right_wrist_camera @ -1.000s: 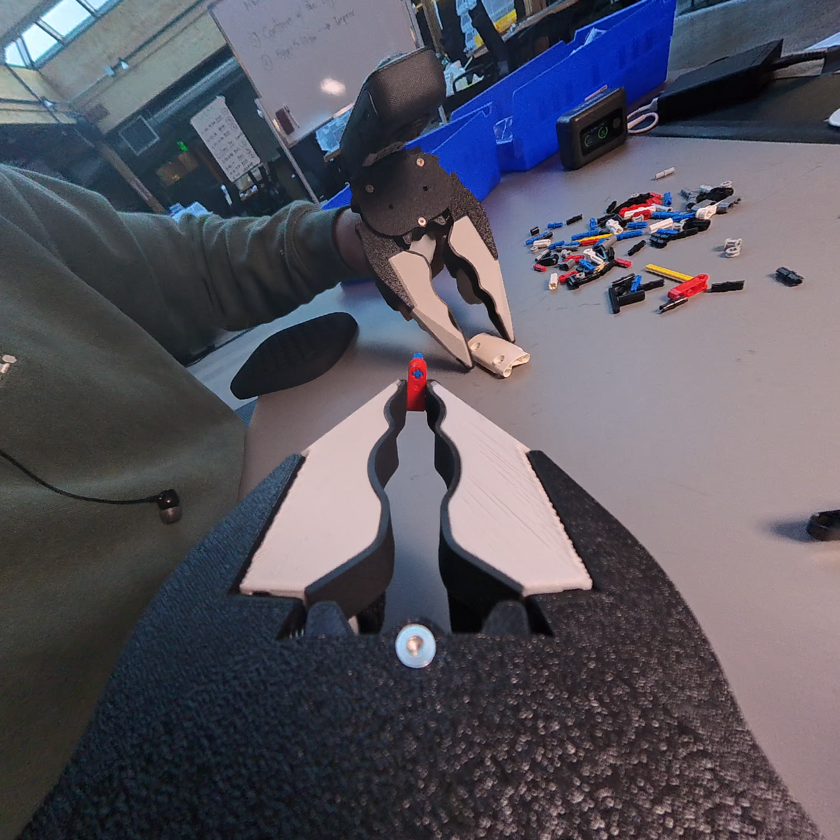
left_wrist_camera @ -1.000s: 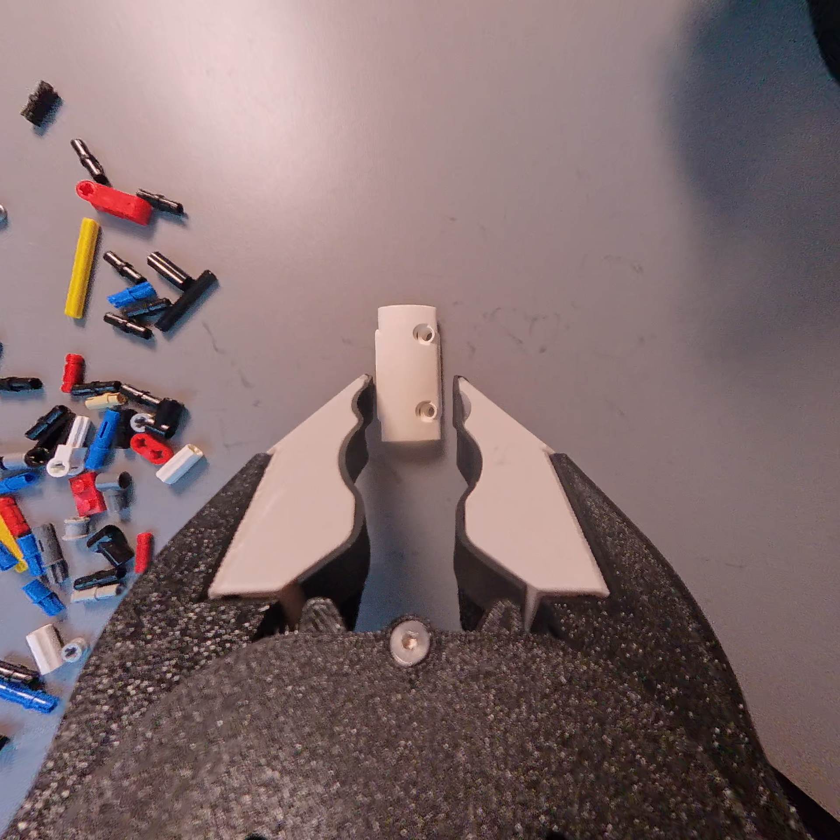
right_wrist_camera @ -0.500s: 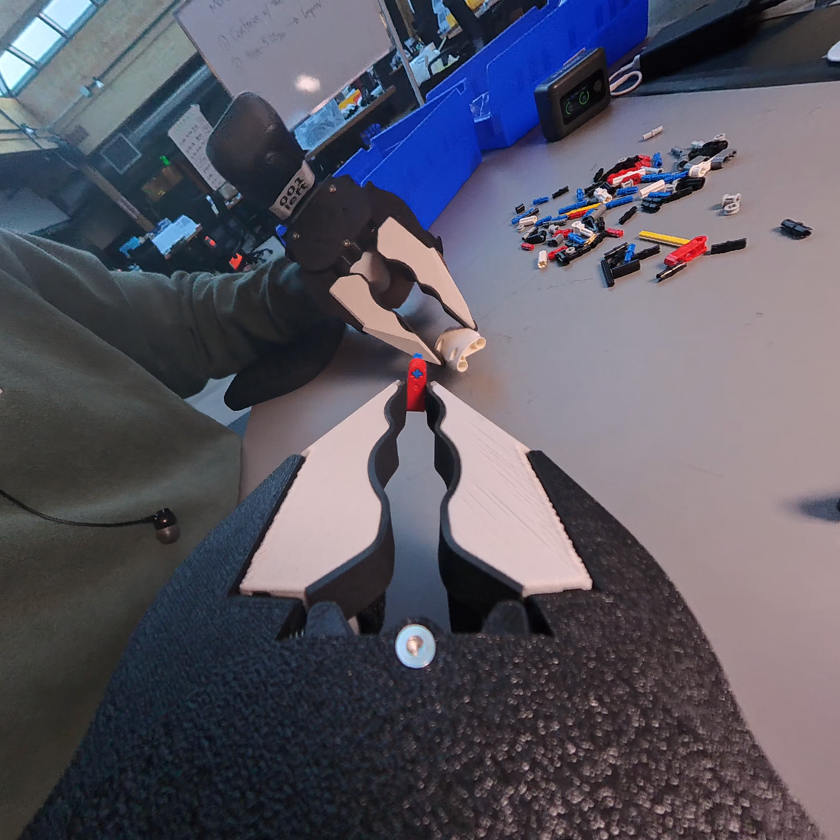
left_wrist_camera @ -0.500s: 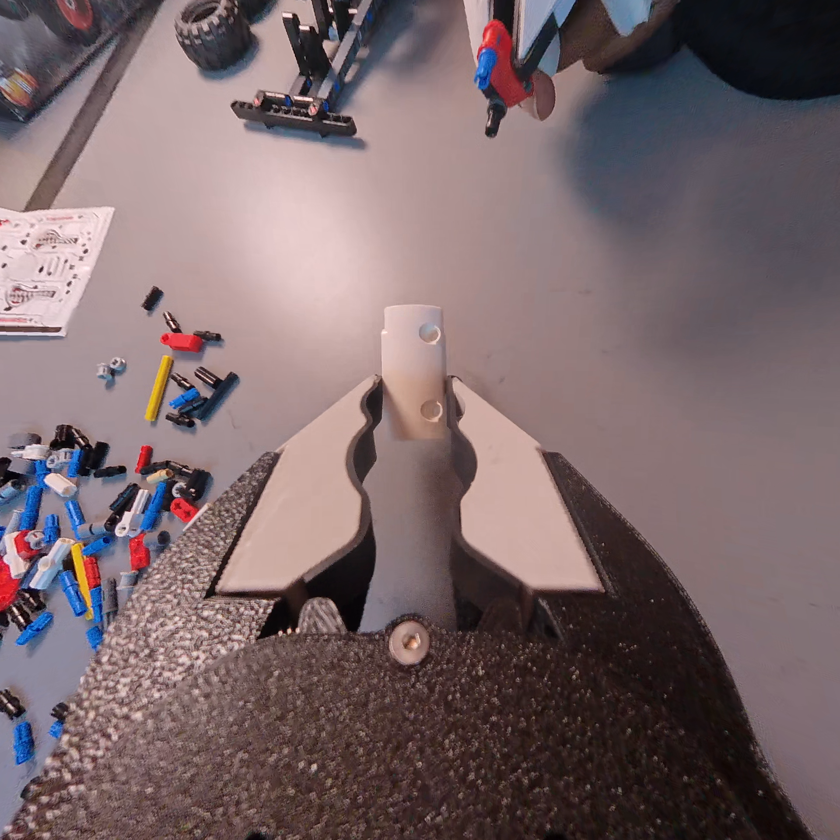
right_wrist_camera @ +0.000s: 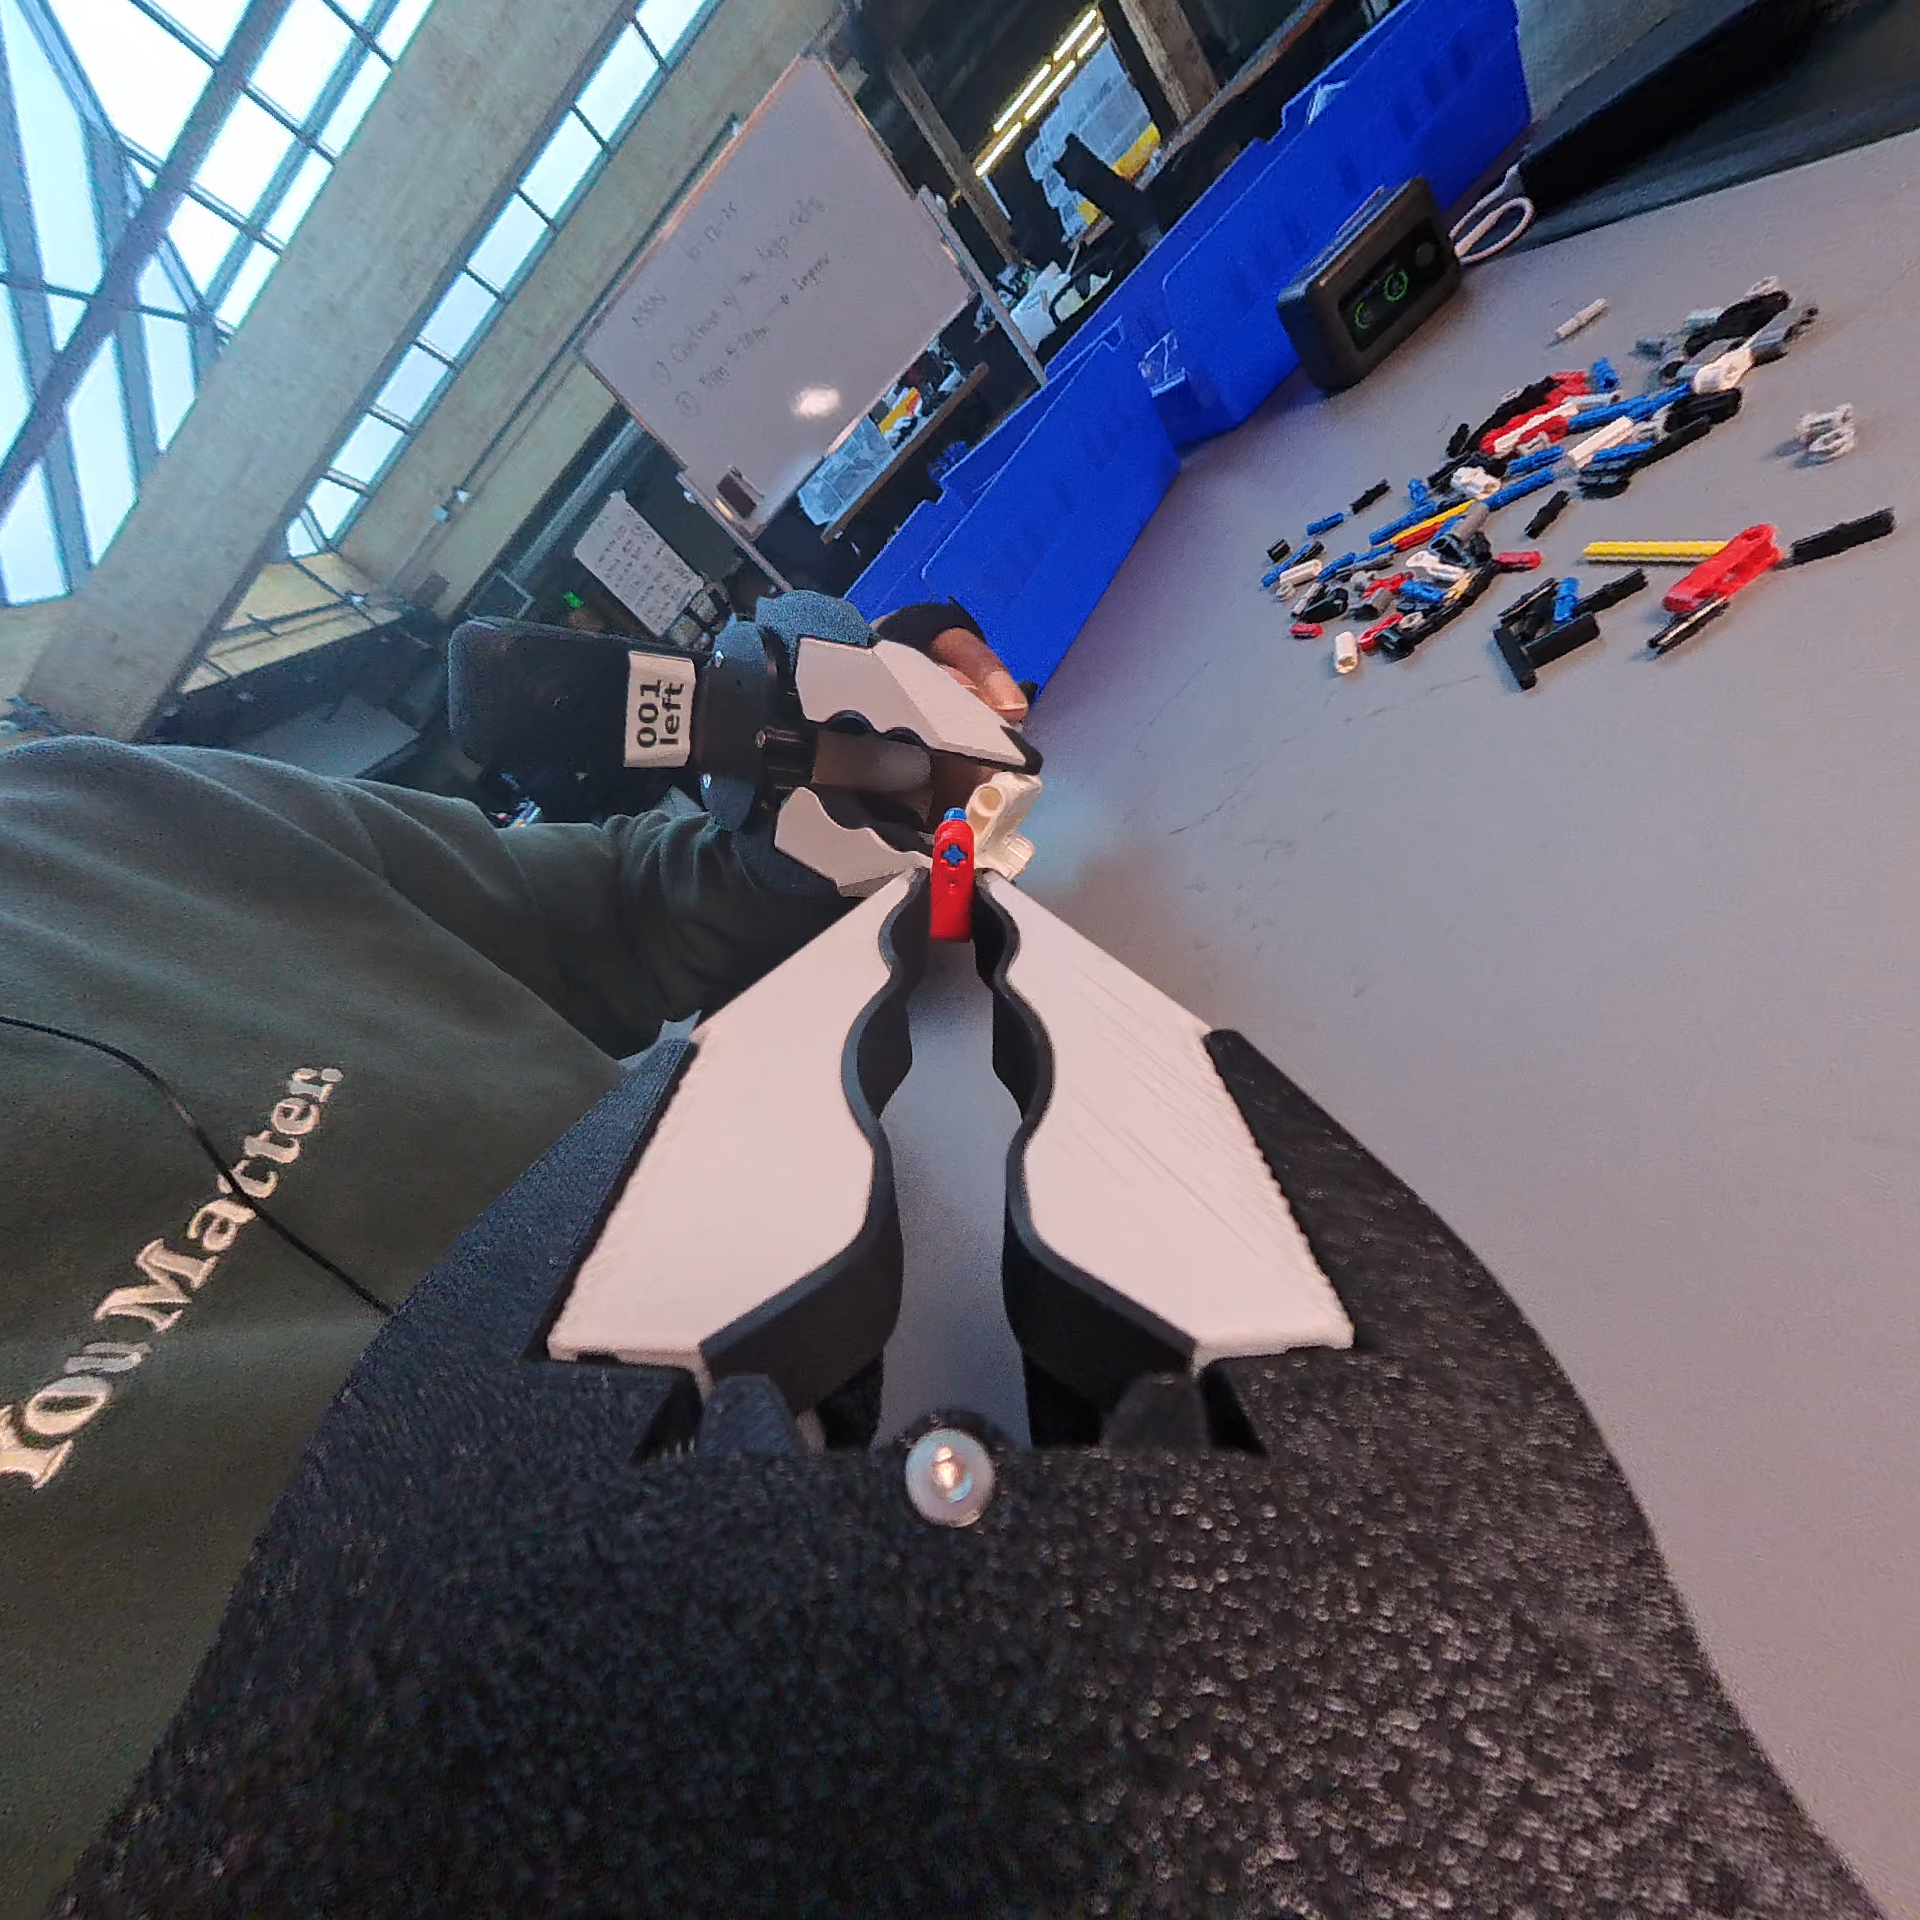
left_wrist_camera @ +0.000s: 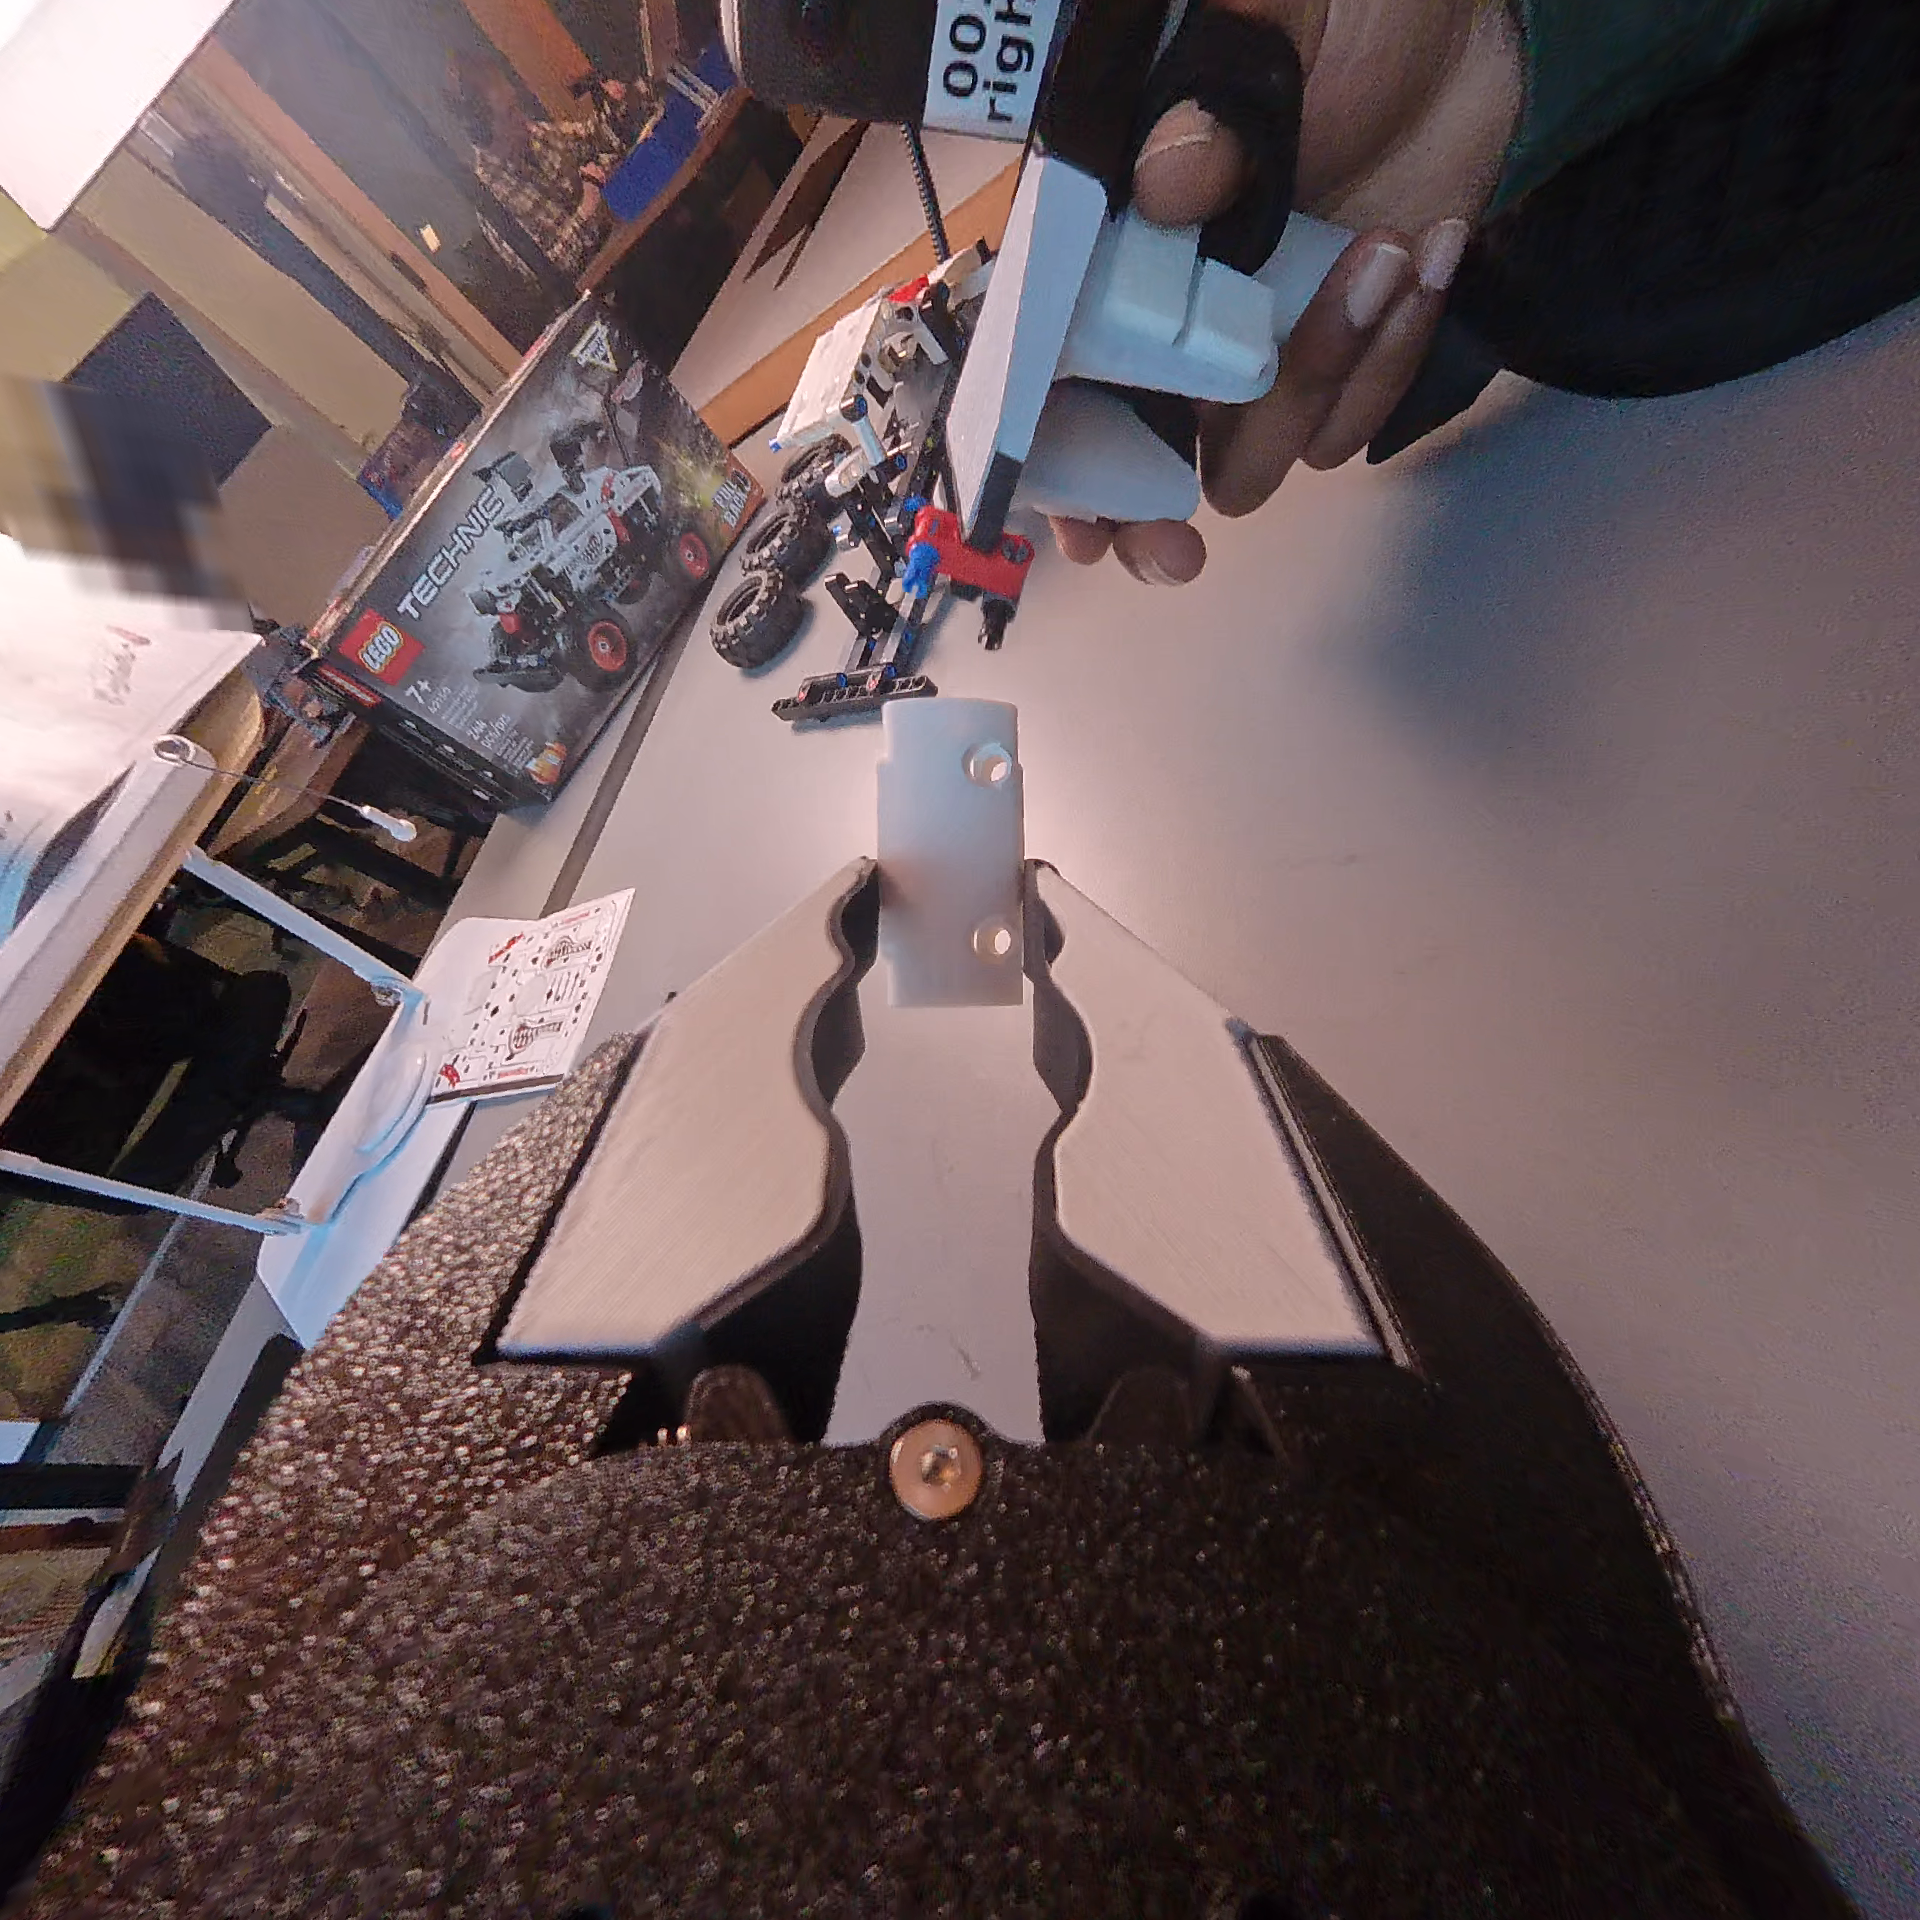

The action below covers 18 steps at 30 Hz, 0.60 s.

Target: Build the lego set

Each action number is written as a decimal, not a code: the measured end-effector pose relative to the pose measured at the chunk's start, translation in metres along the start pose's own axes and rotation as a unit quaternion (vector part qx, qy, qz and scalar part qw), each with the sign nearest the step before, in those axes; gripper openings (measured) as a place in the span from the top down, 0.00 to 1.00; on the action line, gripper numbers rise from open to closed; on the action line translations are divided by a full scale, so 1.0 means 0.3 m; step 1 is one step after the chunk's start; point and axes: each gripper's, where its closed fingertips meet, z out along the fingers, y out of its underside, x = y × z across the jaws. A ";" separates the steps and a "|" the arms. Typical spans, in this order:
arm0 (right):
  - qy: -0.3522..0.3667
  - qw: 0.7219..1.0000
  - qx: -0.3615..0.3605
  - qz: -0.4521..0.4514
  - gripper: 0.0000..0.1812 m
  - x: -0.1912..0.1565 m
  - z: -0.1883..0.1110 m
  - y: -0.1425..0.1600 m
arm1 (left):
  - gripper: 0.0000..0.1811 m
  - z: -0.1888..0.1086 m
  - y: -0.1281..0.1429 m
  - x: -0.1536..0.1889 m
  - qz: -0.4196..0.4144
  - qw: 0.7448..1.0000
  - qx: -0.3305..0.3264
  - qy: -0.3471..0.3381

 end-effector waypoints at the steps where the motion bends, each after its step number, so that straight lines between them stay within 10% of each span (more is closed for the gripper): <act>1: -0.005 1.000 -0.004 0.008 0.96 -0.005 0.006 0.007 | 0.85 0.001 -0.006 0.004 0.006 1.000 0.001 0.000; 18: 0.020 0.995 -0.062 0.079 0.96 0.066 0.040 0.095 | 0.85 0.041 0.056 0.057 0.073 0.995 -0.067 0.005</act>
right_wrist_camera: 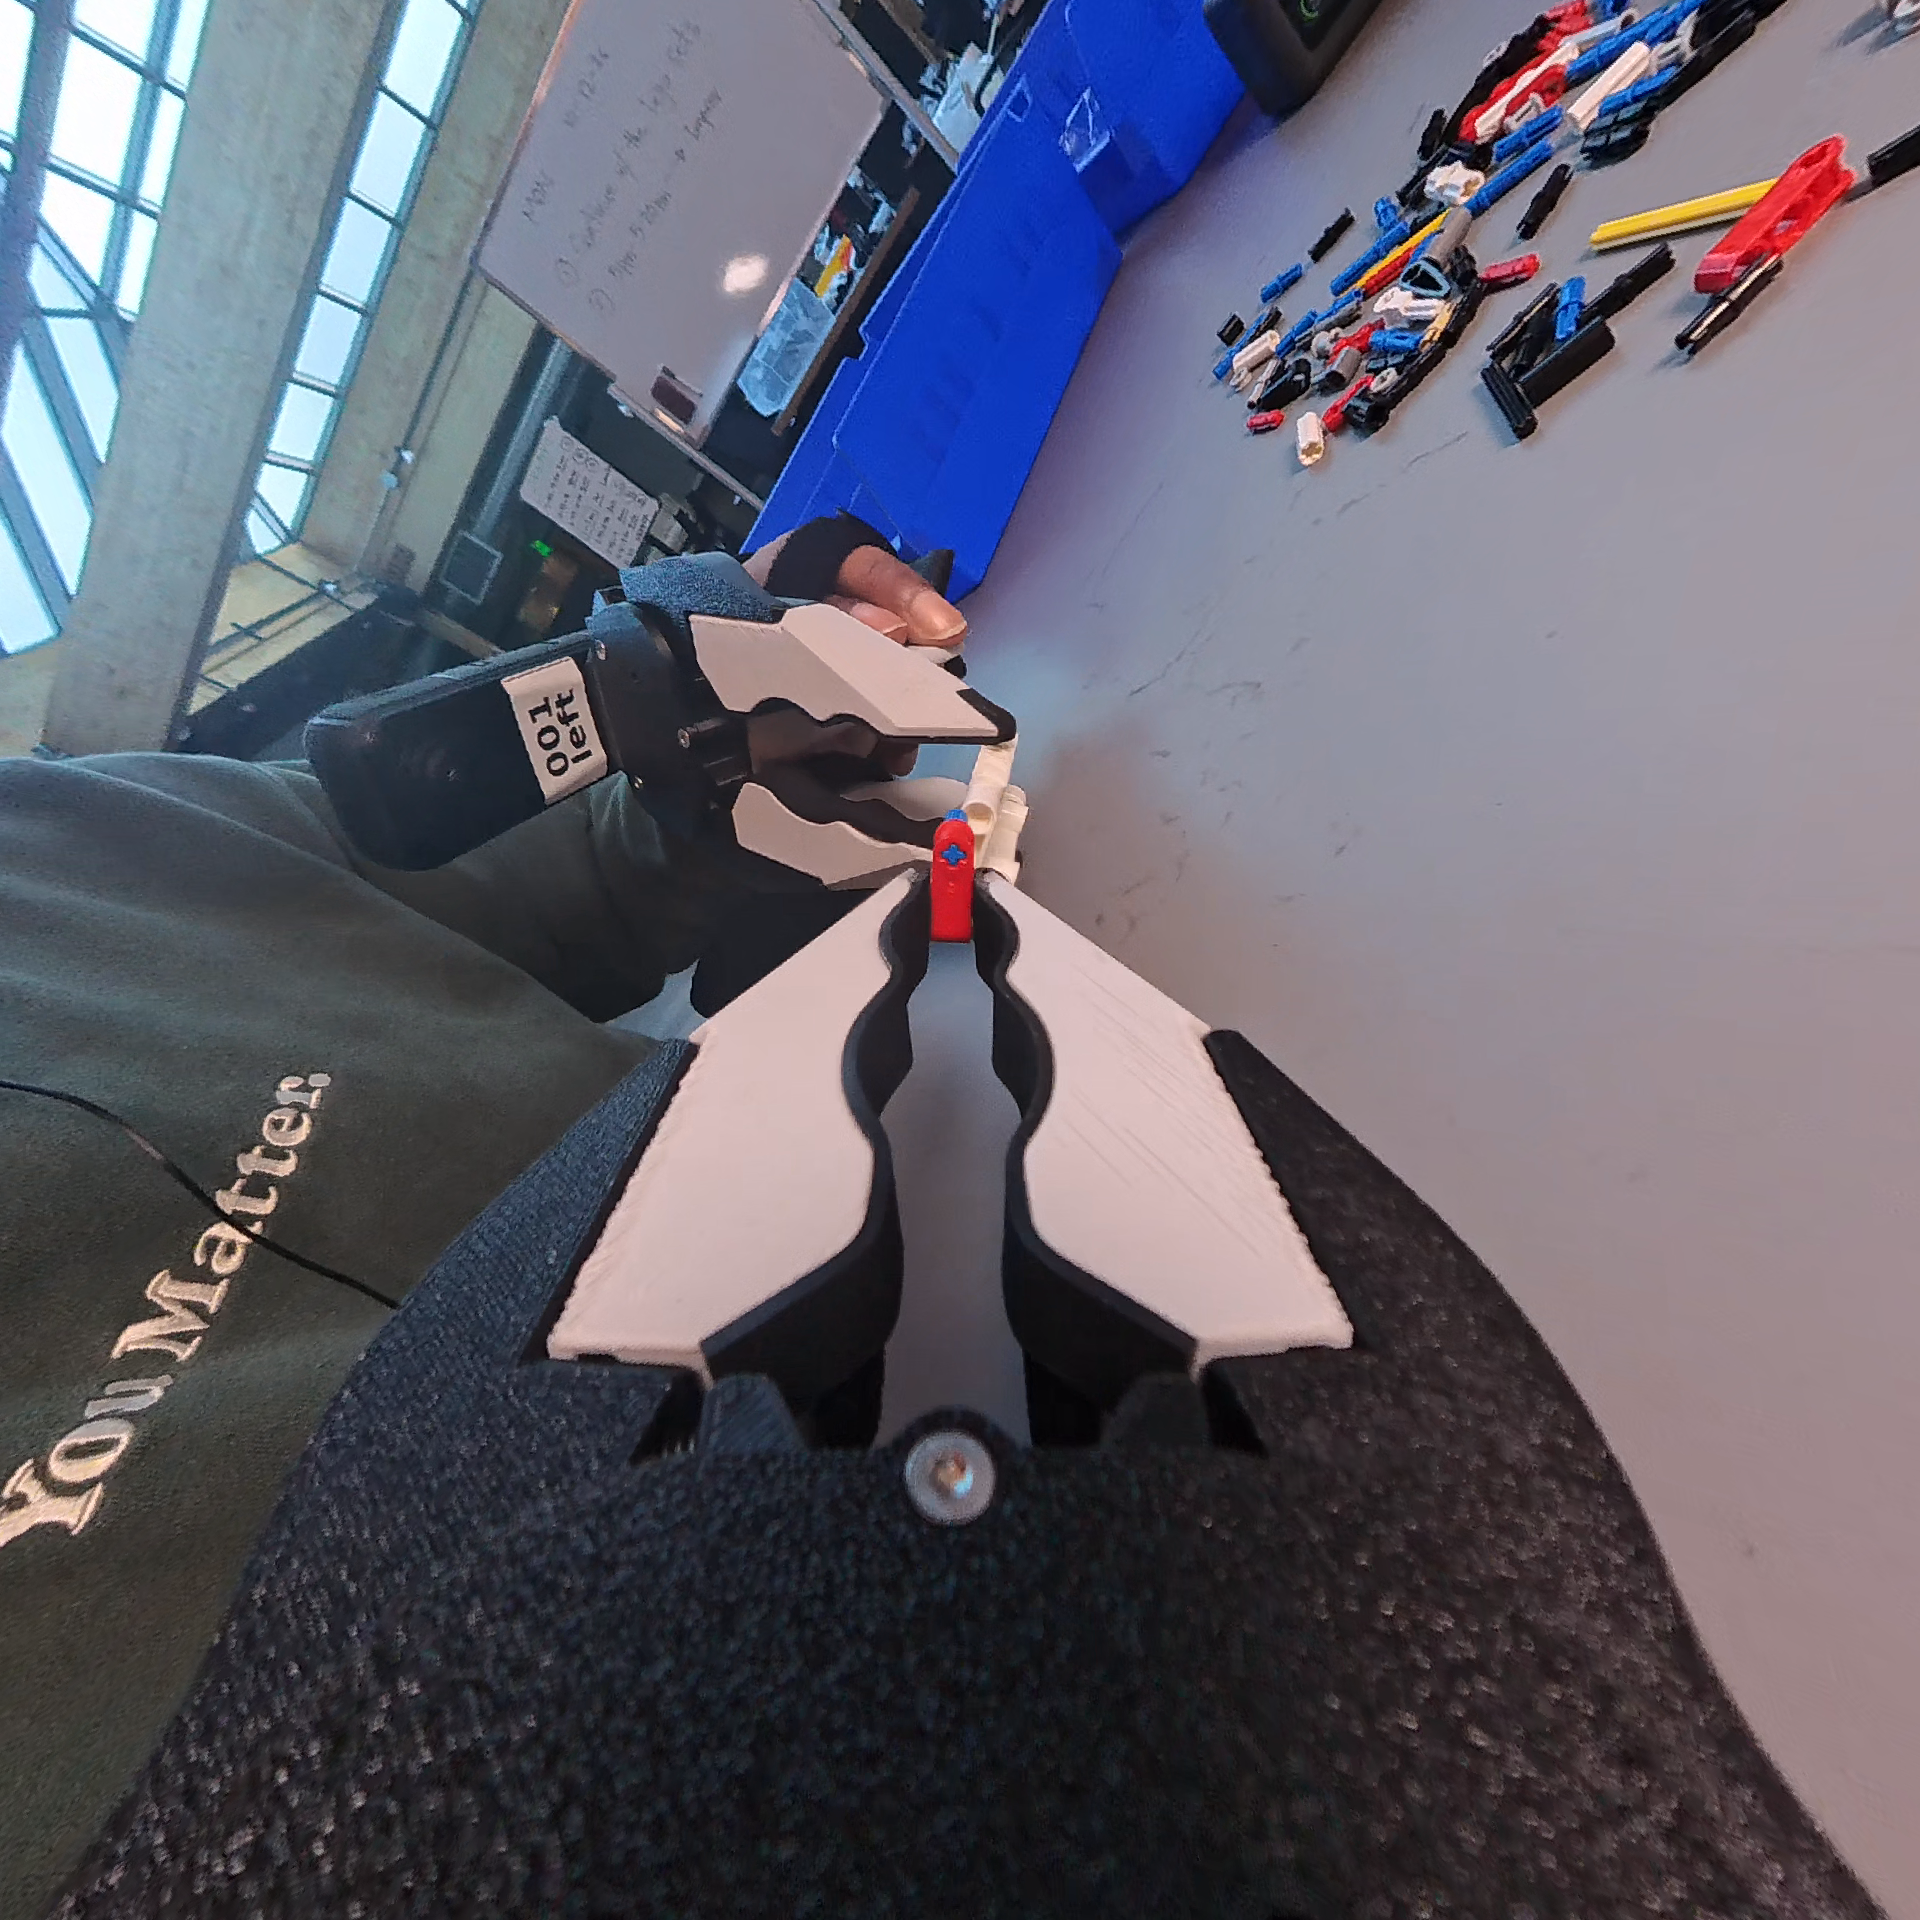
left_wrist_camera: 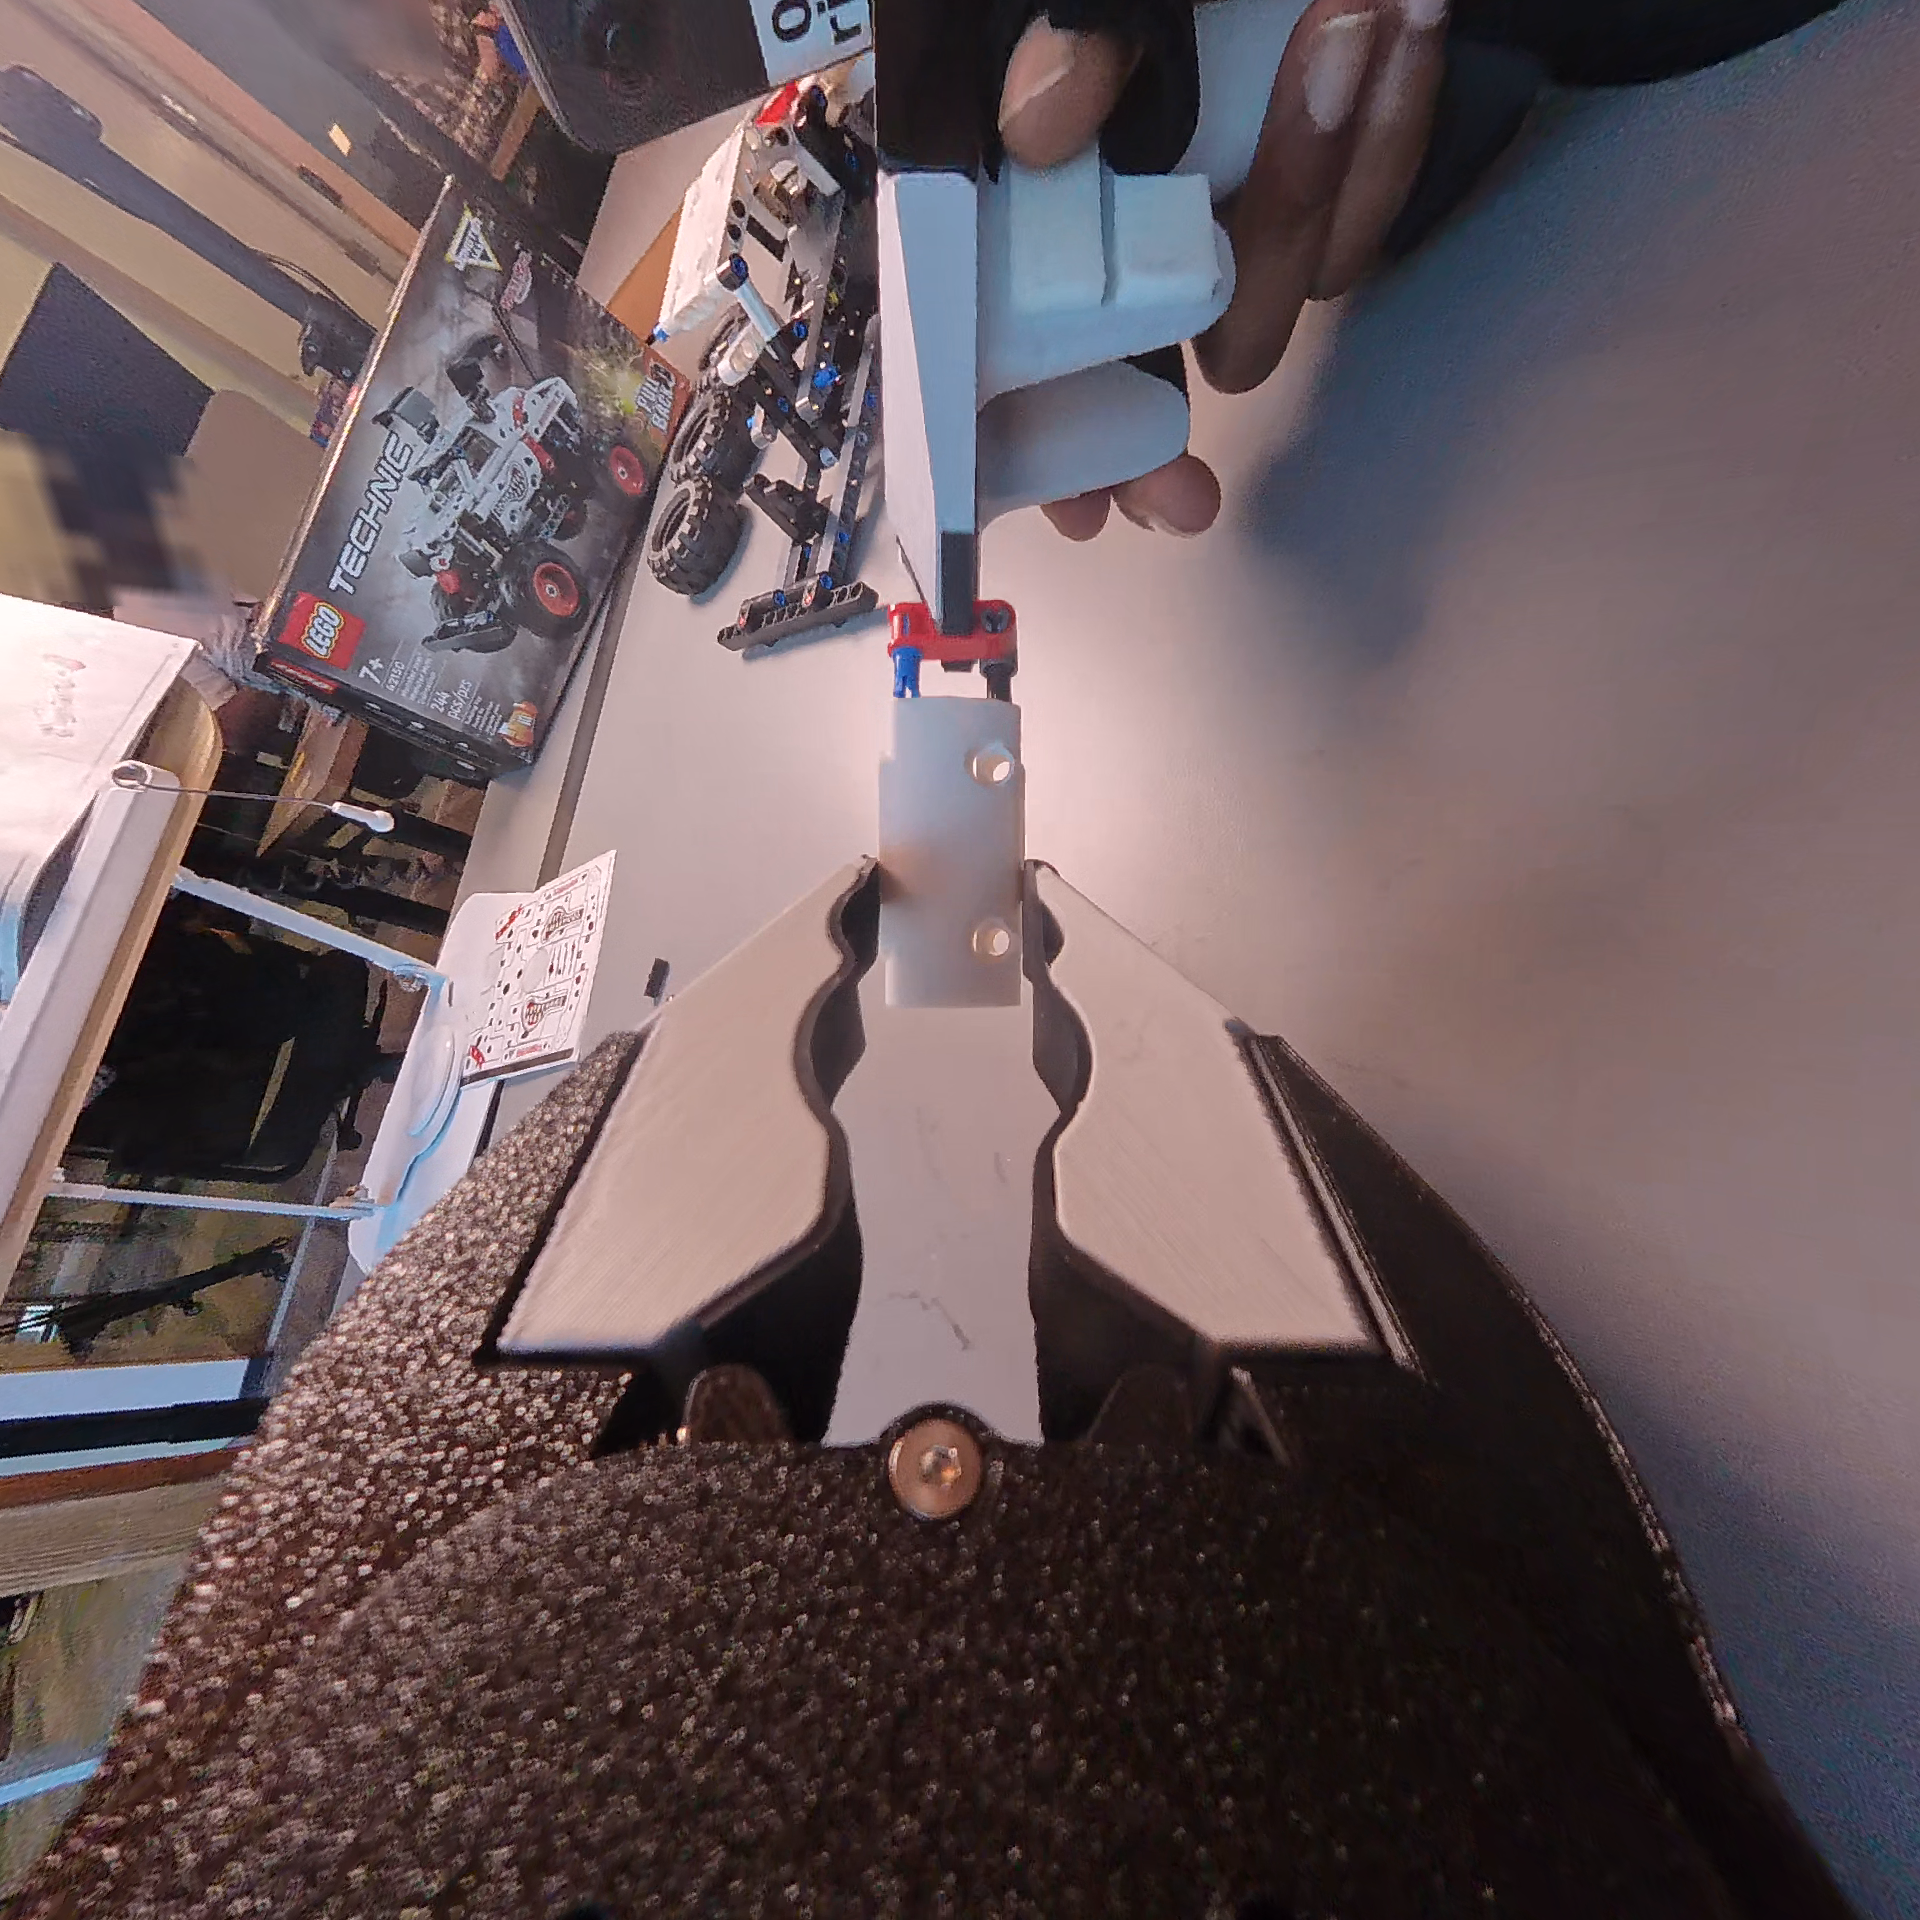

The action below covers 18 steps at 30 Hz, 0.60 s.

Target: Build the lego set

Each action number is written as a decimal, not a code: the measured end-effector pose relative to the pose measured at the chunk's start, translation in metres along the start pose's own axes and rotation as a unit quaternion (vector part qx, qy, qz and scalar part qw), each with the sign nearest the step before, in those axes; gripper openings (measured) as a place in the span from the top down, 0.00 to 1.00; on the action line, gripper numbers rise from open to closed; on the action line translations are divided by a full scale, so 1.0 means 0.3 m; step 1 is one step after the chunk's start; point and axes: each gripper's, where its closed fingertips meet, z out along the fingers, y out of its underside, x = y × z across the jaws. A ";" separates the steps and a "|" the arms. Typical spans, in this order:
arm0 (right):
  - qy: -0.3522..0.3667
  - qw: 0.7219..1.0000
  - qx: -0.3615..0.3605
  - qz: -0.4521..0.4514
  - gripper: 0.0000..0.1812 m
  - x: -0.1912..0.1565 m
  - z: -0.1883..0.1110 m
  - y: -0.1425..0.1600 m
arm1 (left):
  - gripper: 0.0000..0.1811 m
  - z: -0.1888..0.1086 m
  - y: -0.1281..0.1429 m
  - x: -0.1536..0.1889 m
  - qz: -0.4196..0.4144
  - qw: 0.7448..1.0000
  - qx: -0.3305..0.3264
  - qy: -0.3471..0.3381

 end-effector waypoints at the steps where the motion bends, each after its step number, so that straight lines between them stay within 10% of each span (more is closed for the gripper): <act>1: -0.003 1.000 0.002 0.005 0.96 0.000 0.000 -0.001 | 0.85 0.000 0.000 0.000 -0.001 1.000 -0.001 0.000; 18: -0.040 0.997 0.029 0.067 0.96 -0.006 -0.003 -0.019 | 0.86 -0.019 -0.022 -0.010 0.008 1.000 0.004 -0.019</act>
